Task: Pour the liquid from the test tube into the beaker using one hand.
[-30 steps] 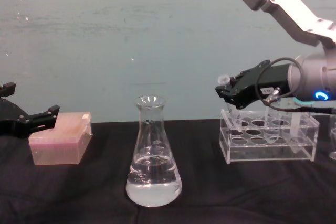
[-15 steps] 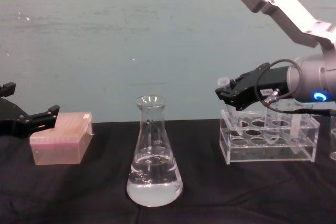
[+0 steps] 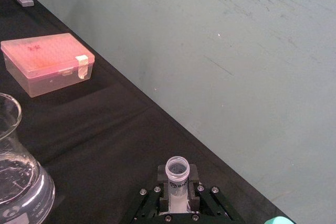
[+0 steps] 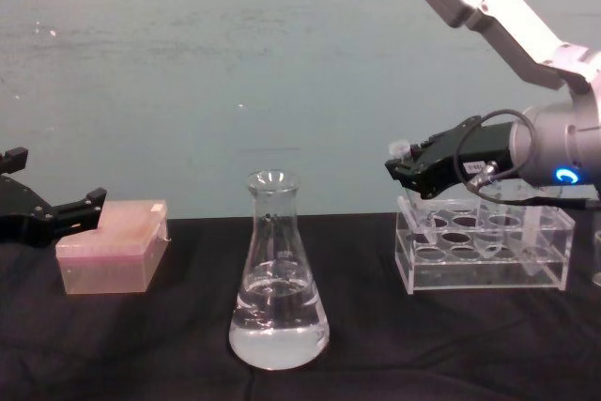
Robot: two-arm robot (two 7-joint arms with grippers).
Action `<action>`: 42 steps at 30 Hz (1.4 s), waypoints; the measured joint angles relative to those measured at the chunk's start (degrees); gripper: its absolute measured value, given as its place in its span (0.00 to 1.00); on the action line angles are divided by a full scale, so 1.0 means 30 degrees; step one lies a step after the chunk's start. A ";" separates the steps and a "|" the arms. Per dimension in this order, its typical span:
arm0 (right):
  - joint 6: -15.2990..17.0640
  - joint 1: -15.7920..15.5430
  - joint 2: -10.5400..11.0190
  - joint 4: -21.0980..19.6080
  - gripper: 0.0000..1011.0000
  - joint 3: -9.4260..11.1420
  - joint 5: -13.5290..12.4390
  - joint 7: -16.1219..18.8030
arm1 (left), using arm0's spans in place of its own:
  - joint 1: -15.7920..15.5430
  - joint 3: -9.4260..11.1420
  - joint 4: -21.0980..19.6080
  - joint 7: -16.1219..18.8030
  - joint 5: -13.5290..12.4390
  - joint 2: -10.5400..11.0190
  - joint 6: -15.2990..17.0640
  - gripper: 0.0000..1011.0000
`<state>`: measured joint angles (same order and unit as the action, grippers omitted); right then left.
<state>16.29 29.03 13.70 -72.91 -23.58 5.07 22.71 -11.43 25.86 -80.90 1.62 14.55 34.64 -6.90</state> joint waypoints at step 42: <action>-0.0042 -0.0021 0.0001 -0.0023 0.63 0.0025 0.0021 -0.0056 | 0.0000 0.0001 0.0000 0.0000 0.0000 0.0000 0.0000 0.99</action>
<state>16.17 28.97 13.70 -72.98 -23.50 5.14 22.55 -11.43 25.86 -80.90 1.62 14.55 34.65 -6.90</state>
